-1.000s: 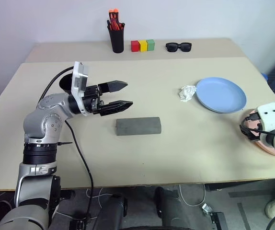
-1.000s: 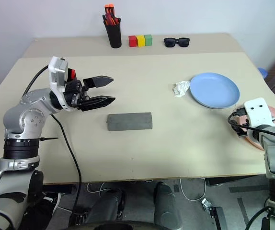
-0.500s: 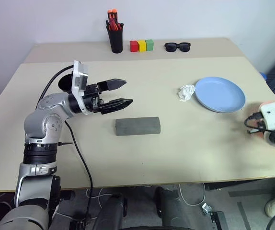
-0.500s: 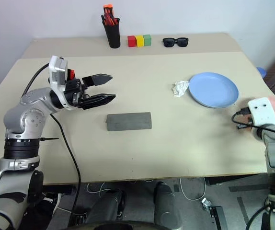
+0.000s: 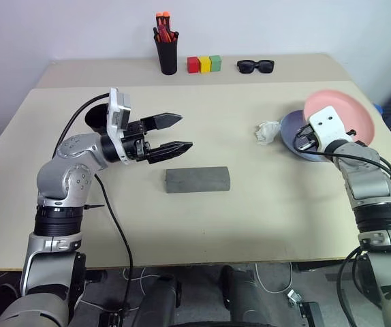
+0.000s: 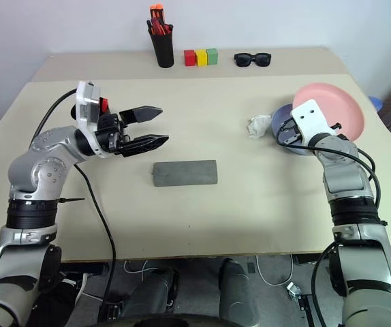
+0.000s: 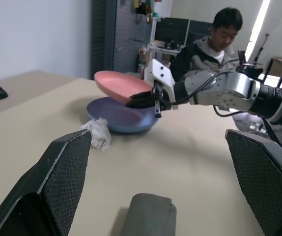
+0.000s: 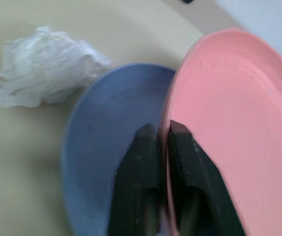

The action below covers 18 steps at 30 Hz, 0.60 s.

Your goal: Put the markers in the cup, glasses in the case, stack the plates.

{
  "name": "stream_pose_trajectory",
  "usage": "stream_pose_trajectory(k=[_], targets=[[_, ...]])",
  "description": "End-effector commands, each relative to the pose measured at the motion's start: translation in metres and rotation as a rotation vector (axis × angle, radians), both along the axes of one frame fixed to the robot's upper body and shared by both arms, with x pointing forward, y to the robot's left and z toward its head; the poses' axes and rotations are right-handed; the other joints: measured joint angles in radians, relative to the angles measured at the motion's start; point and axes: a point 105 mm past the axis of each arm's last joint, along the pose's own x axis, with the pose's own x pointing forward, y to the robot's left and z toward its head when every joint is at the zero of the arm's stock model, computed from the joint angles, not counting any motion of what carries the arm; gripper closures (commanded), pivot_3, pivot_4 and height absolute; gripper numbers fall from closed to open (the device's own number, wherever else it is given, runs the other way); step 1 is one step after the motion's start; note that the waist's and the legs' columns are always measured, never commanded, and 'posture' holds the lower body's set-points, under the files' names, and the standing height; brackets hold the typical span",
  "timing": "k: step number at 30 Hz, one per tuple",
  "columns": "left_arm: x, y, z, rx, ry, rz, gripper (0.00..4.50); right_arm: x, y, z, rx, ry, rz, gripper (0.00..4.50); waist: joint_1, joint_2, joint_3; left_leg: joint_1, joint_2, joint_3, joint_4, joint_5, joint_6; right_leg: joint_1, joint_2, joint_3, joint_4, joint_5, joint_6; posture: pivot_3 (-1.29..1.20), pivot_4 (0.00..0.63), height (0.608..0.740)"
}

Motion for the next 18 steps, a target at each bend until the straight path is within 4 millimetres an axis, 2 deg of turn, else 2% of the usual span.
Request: stream_pose_trajectory(k=[1,6,10,18], targets=[[-0.007,0.003,0.011,-0.012,-0.048,0.01,0.0,0.003,0.01,0.013,0.059,-0.038,0.053,2.53,-0.002,0.0,0.0,0.0,0.0,0.0,0.0,0.0,0.0,0.0,0.0,0.0,0.0,0.0,0.0,0.0,0.15,0.74],[-0.008,0.002,0.012,-0.019,-0.041,0.018,0.0,0.004,0.019,0.018,0.072,-0.056,0.093,0.03,-0.003,0.0,0.0,0.0,0.0,0.0,0.0,0.0,0.0,0.0,0.0,0.0,0.001,0.0,0.0,0.0,0.15,0.74],[-0.007,-0.001,0.014,-0.023,-0.039,0.017,0.0,0.012,0.042,0.03,0.136,-0.092,0.15,0.03,-0.01,0.0,0.0,0.001,0.0,0.0,0.0,0.0,0.0,0.0,0.0,0.0,0.001,0.0,0.0,0.0,0.15,0.74],[-0.007,-0.004,0.017,-0.018,-0.049,0.018,0.0,0.032,0.068,0.014,0.14,-0.071,0.174,0.03,-0.003,0.0,0.0,0.0,0.0,0.0,0.0,0.0,0.0,-0.001,0.001,0.0,0.001,0.0,-0.001,0.0,0.15,0.74]])
